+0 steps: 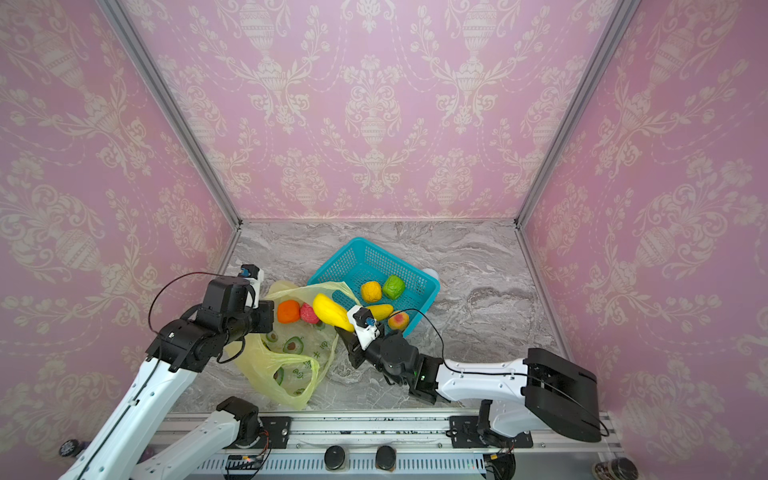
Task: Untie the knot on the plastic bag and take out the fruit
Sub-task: 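Carry the long yellow fruit out of the bag over the teal basket, then lower the long yellow fruit into the basket and open the right gripper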
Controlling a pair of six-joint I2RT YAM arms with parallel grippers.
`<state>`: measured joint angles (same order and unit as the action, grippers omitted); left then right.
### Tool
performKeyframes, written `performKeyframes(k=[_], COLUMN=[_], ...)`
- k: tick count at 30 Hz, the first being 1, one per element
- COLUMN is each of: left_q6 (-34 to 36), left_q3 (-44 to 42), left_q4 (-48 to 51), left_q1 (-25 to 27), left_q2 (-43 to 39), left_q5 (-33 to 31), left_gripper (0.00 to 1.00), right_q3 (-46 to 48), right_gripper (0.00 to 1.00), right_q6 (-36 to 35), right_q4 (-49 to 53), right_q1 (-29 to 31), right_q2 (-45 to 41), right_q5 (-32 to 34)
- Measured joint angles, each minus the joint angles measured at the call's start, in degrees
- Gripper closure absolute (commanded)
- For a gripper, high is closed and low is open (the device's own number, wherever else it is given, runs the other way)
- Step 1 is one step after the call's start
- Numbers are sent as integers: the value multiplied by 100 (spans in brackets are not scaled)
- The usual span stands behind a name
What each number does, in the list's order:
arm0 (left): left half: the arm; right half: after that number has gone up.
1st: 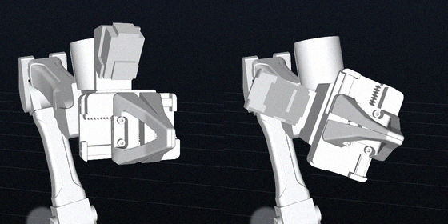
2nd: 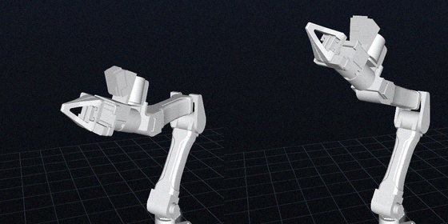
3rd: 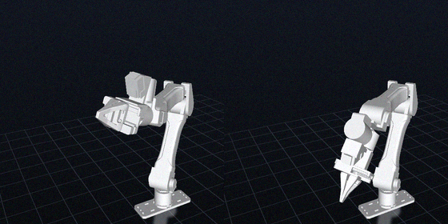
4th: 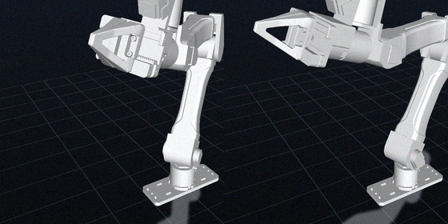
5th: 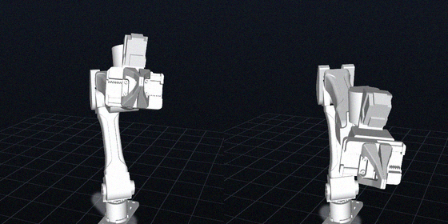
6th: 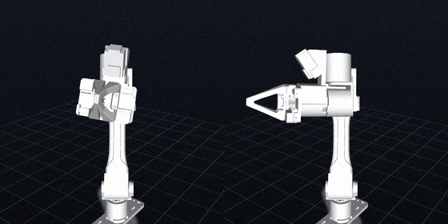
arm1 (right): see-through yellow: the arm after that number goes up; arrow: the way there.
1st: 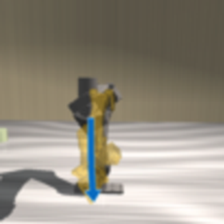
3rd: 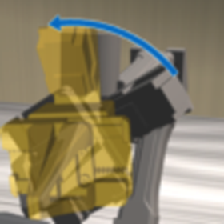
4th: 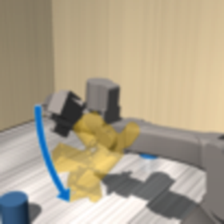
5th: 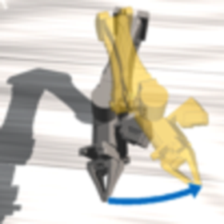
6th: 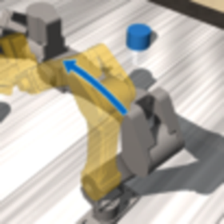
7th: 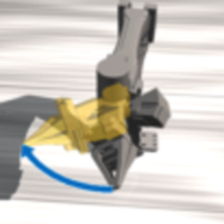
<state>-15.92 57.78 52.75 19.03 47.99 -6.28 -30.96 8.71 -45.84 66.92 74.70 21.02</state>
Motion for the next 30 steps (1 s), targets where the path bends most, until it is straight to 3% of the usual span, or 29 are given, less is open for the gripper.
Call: performKeyframes(k=[6, 14, 21, 30], left_q6=[0, 0, 0, 0], left_q3=[0, -2, -9, -9], left_q4=[0, 0, 0, 0], left_q1=[0, 0, 0, 0], left_q2=[0, 0, 0, 0], left_q5=[0, 0, 0, 0], left_gripper=[100, 100, 100, 100], right_q3=[376, 479, -439, -2098], right_gripper=[87, 89, 90, 90], right_q6=[87, 1075, 1672, 1816], right_q4=[330, 1255, 2404, 3569], right_q1=[-813, -2175, -2634, -2693], right_q2=[-723, -997, 251, 2020], right_q5=[474, 457, -52, -654])
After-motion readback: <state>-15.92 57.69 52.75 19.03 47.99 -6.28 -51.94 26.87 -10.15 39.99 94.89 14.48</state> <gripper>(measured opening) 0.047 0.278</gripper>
